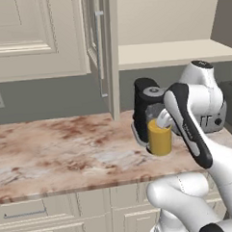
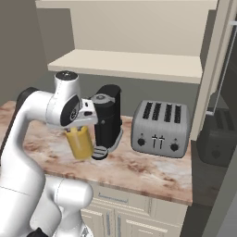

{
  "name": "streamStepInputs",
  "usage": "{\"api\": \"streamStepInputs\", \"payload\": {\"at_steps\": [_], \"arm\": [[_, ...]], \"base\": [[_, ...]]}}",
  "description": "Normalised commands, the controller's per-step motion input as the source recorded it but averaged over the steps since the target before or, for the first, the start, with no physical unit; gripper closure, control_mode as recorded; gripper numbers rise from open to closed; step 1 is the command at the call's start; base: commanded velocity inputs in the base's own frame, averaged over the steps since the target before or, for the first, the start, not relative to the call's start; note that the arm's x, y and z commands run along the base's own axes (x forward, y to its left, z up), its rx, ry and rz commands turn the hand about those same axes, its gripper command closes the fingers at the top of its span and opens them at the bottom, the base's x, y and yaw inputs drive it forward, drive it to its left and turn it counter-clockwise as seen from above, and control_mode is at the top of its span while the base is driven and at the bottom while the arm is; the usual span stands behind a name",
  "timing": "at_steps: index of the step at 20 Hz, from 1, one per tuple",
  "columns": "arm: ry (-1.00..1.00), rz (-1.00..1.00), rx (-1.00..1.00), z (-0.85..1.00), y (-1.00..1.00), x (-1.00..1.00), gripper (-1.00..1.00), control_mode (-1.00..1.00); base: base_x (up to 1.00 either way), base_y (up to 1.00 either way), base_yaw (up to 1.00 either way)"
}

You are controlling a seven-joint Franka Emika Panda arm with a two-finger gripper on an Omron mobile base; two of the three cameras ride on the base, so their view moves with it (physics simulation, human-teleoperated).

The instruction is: There is a tray on the dining counter. Grab the cup, mug, and pitcher and place them on the tray. The pitcher may be placed next to the tray if it cannot fit the tray.

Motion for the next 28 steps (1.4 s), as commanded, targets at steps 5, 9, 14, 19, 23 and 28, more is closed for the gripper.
{"api": "streamStepInputs", "payload": {"at_steps": [5,9,14,19,23,28], "arm": [[-0.01,-0.14,0.02,0.33,-0.10,-0.02,1.00,-1.00],[0.00,-0.11,0.03,0.17,-0.14,-0.02,1.00,-1.00],[0.00,-0.08,0.05,0.09,-0.22,0.00,1.00,-1.00],[0.00,-0.03,0.01,0.00,-0.19,-0.01,1.00,-1.00],[0.00,-0.02,0.00,0.00,-0.05,0.00,1.00,-1.00],[0.00,-0.01,0.00,0.00,0.00,0.00,1.00,1.00]], "base": [[0.00,0.00,0.00],[0.00,0.00,0.00],[0.00,0.00,0.00],[0.00,0.00,0.00],[0.00,0.00,0.00],[-0.05,-0.01,-0.01]]}}
